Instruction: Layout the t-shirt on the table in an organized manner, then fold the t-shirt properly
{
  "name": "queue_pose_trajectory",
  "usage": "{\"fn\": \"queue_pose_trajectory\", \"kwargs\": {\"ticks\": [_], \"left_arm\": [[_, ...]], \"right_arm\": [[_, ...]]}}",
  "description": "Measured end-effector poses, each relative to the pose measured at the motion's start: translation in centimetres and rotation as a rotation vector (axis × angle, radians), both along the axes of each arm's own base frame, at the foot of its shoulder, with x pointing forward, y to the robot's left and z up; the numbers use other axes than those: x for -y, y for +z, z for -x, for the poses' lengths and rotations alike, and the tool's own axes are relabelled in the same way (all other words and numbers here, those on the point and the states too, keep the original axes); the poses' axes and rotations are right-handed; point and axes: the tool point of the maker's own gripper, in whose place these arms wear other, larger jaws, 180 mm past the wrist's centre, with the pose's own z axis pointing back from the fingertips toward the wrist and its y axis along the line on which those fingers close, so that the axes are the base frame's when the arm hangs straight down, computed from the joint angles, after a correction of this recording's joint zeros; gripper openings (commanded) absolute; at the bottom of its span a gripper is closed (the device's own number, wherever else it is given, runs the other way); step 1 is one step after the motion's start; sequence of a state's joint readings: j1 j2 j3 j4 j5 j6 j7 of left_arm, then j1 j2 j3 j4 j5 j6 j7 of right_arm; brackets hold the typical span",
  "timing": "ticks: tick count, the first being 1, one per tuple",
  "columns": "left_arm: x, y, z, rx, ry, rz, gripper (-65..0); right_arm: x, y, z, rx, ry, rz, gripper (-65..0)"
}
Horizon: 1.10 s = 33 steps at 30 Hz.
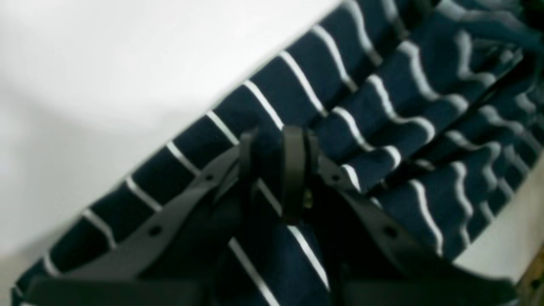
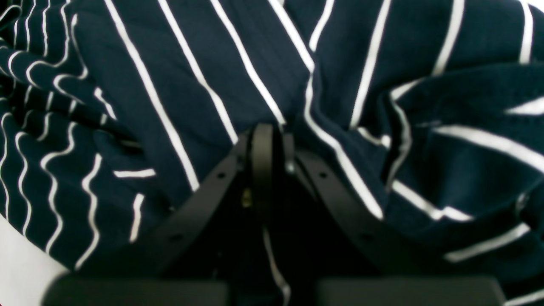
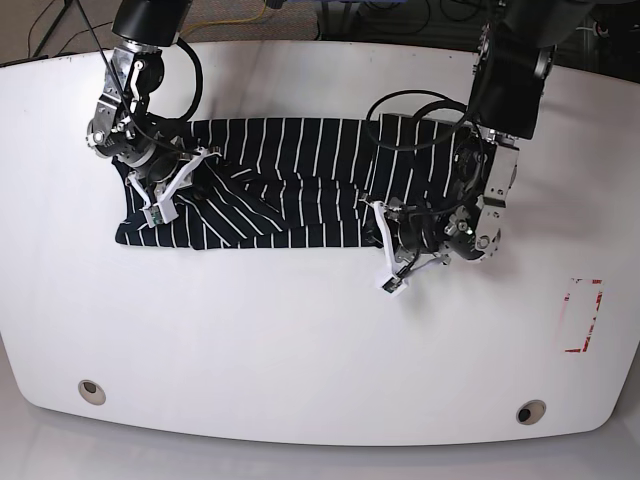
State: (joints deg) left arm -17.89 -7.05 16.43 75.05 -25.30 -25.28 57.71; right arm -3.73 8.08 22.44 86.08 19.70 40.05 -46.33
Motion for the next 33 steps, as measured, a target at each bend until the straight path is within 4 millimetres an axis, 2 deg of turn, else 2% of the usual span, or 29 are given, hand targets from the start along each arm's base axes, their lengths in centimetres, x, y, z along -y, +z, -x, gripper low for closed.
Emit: {"fn": "queue_pose_trajectory", "kwargs": {"ticks": [6, 8, 12, 16, 23, 29, 33], "left_arm": [[-0.2, 0.6, 0.1, 0.015, -0.022, -0.048, -30.7], [-0.2, 1.3, -0.1, 0.040, -0.028, -0.054, -27.4], [-0.2, 2.6, -0.7, 0.102, -0.037, -0.081, -27.2], [-0.3, 3.0, -1.0, 0.118, -0.039, -0.094, -27.2], [-0.5, 2.1, -0.1, 0.085, -0.074, -0.153, -27.2], [1.6, 0.4, 1.8, 0.044, -0.167, -0.176, -27.2], [2.1, 0.0, 2.3, 0.028, -0.181, -0.166, -27.2]], "right_arm": [[0.0, 0.0, 0.0, 0.000, 0.000, 0.000, -62.8], [0.0, 0.0, 0.0, 0.000, 0.000, 0.000, -62.8], [0.0, 0.0, 0.0, 0.000, 0.000, 0.000, -62.8], [0.0, 0.0, 0.0, 0.000, 0.000, 0.000, -62.8], [0.0, 0.0, 0.0, 0.000, 0.000, 0.000, -62.8], [0.0, 0.0, 0.0, 0.000, 0.000, 0.000, -62.8], [0.0, 0.0, 0.0, 0.000, 0.000, 0.000, -62.8]]}}
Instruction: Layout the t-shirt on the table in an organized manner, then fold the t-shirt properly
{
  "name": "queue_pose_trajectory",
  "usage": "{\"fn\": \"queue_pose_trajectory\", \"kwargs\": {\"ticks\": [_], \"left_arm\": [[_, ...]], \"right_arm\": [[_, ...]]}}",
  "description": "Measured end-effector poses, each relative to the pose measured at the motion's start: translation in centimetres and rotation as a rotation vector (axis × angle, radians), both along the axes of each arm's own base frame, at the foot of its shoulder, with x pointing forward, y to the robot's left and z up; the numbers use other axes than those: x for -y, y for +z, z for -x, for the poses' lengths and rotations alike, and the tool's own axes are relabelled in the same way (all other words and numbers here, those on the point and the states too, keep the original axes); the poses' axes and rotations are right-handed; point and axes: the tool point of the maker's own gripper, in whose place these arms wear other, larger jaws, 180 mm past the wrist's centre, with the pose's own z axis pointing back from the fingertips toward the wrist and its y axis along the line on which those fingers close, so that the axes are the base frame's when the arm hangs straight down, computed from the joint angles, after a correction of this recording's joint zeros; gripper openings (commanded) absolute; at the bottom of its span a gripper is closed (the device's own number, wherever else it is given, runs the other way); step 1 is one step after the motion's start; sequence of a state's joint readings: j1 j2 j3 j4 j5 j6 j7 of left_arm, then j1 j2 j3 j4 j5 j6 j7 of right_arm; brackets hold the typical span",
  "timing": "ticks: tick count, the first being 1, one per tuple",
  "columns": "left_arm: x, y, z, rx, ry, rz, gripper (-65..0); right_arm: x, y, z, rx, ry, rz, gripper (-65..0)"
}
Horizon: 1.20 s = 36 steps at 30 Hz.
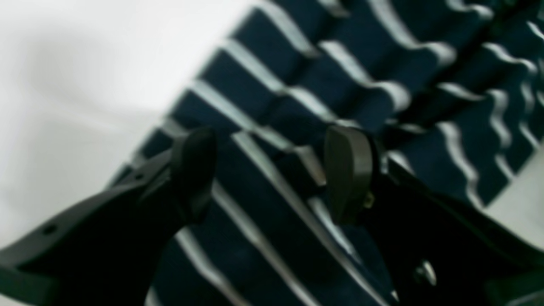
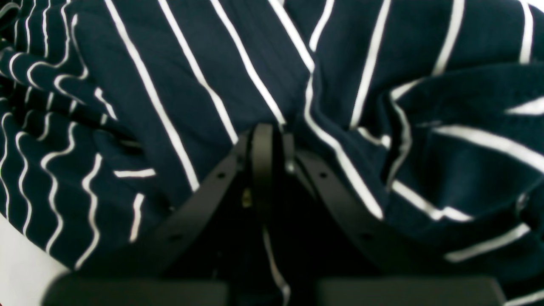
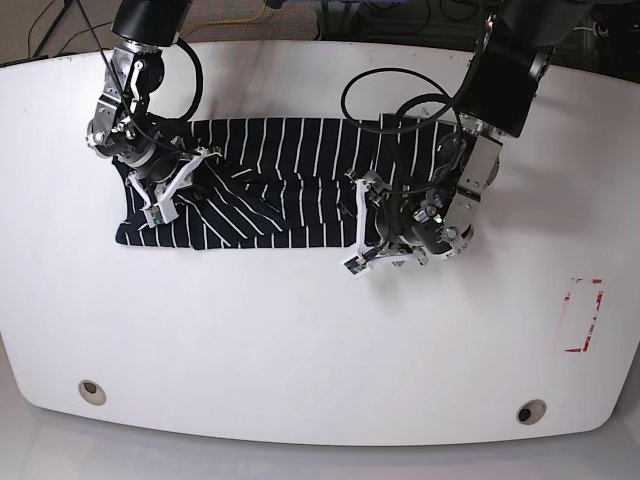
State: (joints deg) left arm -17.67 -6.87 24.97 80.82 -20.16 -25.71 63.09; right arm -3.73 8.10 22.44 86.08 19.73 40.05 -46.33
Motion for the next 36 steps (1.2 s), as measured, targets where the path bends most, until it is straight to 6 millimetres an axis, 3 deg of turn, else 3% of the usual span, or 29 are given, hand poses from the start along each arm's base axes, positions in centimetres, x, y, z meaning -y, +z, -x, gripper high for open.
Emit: {"fn": "queue_pose_trajectory", "kwargs": {"ticks": [6, 13, 18, 25, 29, 36], "left_arm": [[-0.9, 0.1, -0.5, 0.012, 0.015, -0.018, -28.1], [-1.2, 0.0, -0.4, 0.008, 0.014, -0.024, -38.2], [-1.7, -0.1, -0.5, 0.010, 0.017, -0.035, -38.2], [-2.9, -0.4, -0.8, 0.032, 0.023, -0.096, -29.3], [-3.3, -0.5, -1.0, 0.044, 0.025, -0.126, -29.4], [-3.4, -0.5, -1.0, 0.045, 0.025, -0.130, -43.1]], "right_arm": [[0.0, 0.0, 0.0, 0.000, 0.000, 0.000, -62.8], [0.0, 0.0, 0.0, 0.000, 0.000, 0.000, -62.8], [0.0, 0.0, 0.0, 0.000, 0.000, 0.000, -62.8], [0.0, 0.0, 0.0, 0.000, 0.000, 0.000, -62.8], [0.0, 0.0, 0.0, 0.000, 0.000, 0.000, -62.8], [0.0, 0.0, 0.0, 0.000, 0.000, 0.000, -62.8]]}}
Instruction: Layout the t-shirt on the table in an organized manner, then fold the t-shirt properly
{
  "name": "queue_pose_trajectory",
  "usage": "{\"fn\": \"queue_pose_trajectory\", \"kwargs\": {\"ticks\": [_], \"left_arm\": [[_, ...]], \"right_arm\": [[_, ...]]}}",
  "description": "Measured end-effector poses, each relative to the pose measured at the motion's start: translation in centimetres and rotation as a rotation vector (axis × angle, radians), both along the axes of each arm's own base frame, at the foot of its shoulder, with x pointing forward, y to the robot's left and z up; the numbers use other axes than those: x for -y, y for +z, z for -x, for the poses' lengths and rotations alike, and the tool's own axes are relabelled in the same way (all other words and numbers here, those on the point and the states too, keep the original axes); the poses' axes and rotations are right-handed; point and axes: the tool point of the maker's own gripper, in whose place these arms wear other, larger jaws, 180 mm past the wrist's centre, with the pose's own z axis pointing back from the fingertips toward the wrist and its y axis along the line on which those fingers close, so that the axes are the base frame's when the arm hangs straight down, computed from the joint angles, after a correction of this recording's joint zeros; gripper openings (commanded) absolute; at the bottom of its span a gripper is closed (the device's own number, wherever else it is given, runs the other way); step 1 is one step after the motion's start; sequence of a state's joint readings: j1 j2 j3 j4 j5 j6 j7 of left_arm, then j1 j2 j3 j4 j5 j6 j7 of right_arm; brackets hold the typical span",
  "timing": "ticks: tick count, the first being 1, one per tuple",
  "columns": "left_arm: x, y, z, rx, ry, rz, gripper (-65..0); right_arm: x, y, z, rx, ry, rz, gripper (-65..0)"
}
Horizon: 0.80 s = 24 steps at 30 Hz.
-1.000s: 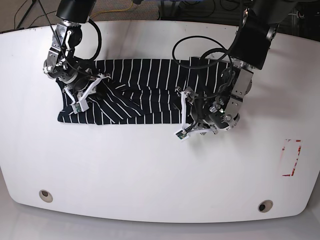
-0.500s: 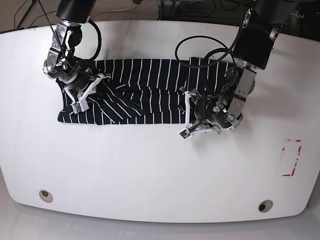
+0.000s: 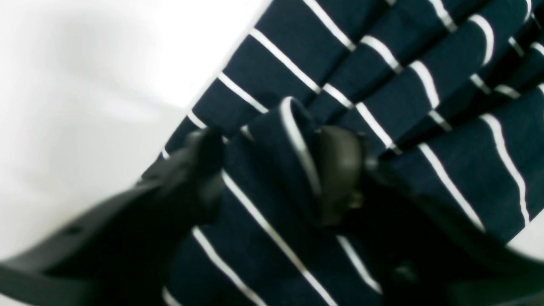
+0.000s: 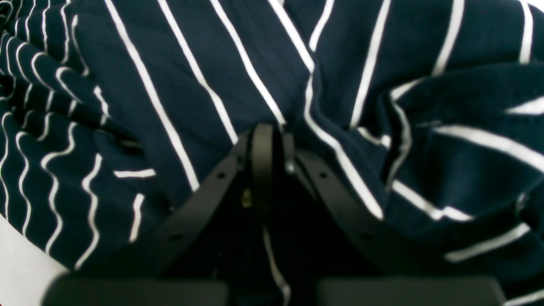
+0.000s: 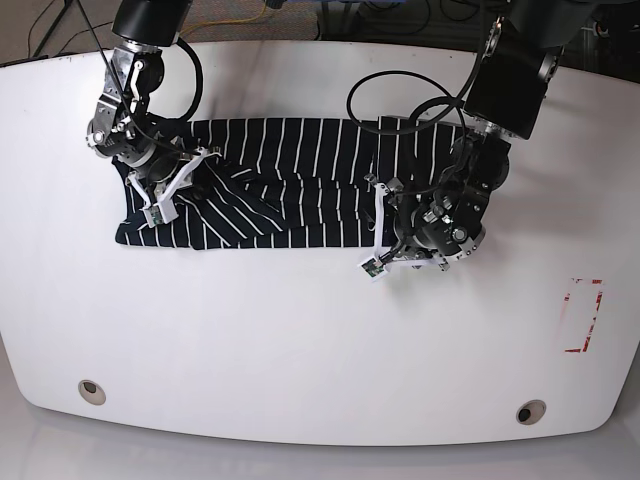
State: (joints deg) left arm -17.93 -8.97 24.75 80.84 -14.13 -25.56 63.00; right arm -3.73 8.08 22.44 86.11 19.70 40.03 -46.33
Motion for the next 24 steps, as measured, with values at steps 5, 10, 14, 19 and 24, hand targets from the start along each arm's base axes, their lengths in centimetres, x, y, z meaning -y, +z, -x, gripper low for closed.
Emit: {"fn": "queue_pose_trajectory", "kwargs": {"ticks": [5, 10, 14, 19, 24], "left_arm": [[0.0, 0.0, 0.0, 0.000, 0.000, 0.000, -51.8], [0.0, 0.0, 0.0, 0.001, 0.000, 0.000, -55.7], [0.0, 0.0, 0.0, 0.000, -0.003, 0.000, -61.7], [0.0, 0.1, -0.1, 0.003, -0.004, -0.001, -63.3], [0.1, 0.9, -1.0, 0.026, -0.004, 0.000, -63.3]], "right_arm": [[0.0, 0.0, 0.0, 0.000, 0.000, 0.000, -62.8], [0.0, 0.0, 0.0, 0.000, 0.000, 0.000, -62.8], [0.0, 0.0, 0.0, 0.000, 0.000, 0.000, -62.8], [0.1, 0.0, 0.0, 0.000, -0.002, 0.000, -62.8], [0.1, 0.0, 0.0, 0.000, -0.002, 0.000, -62.8]]}}
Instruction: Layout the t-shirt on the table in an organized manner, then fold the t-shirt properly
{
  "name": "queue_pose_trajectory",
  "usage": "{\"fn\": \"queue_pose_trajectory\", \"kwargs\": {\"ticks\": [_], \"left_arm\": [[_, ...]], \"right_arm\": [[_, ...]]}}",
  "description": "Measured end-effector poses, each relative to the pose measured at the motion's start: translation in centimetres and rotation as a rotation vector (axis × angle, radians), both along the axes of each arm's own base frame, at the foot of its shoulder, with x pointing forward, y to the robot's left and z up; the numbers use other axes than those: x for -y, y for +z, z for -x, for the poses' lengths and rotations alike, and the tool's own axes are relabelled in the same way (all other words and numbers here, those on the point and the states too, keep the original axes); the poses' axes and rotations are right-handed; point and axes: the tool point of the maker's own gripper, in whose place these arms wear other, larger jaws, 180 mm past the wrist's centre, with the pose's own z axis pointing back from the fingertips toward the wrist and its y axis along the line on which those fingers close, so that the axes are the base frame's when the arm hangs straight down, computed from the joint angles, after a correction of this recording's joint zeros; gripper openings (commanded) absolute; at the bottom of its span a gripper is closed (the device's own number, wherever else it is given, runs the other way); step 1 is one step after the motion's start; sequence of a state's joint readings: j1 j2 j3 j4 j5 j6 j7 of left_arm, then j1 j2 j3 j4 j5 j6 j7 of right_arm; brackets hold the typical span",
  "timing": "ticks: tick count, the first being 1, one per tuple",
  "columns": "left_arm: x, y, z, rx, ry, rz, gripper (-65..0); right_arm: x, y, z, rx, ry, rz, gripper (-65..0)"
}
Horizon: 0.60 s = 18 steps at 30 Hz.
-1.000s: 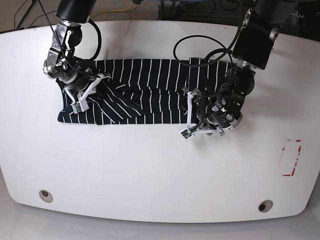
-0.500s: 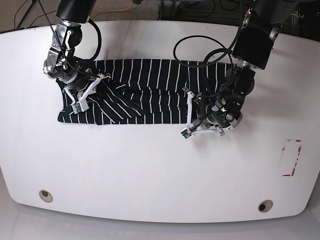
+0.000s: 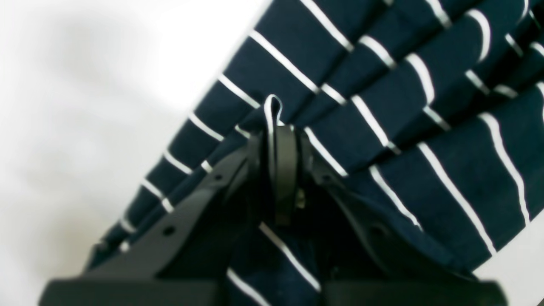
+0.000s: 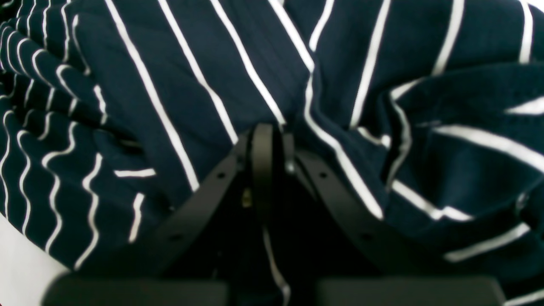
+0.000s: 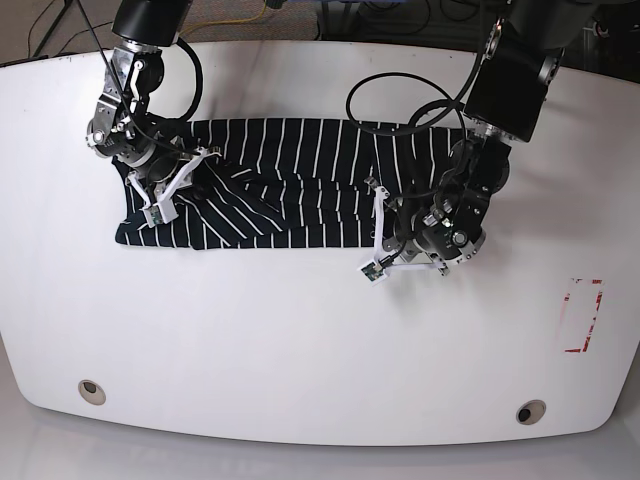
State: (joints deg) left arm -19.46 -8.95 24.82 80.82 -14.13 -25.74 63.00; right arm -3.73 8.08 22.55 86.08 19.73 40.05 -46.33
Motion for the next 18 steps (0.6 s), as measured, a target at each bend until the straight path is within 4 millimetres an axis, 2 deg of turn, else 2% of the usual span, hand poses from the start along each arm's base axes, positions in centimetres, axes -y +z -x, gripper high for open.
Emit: {"fn": "queue_pose_trajectory", "kwargs": {"ticks": [14, 18], "left_arm": [[2.3, 2.7, -2.3, 0.067, -0.017, 0.041, -63.2], [2.4, 2.1, -2.3, 0.045, -0.004, 0.042, -63.1]], "right_arm": [[0.0, 0.0, 0.0, 0.000, 0.000, 0.000, -62.8], [0.0, 0.0, 0.0, 0.000, 0.000, 0.000, -62.8]]}}
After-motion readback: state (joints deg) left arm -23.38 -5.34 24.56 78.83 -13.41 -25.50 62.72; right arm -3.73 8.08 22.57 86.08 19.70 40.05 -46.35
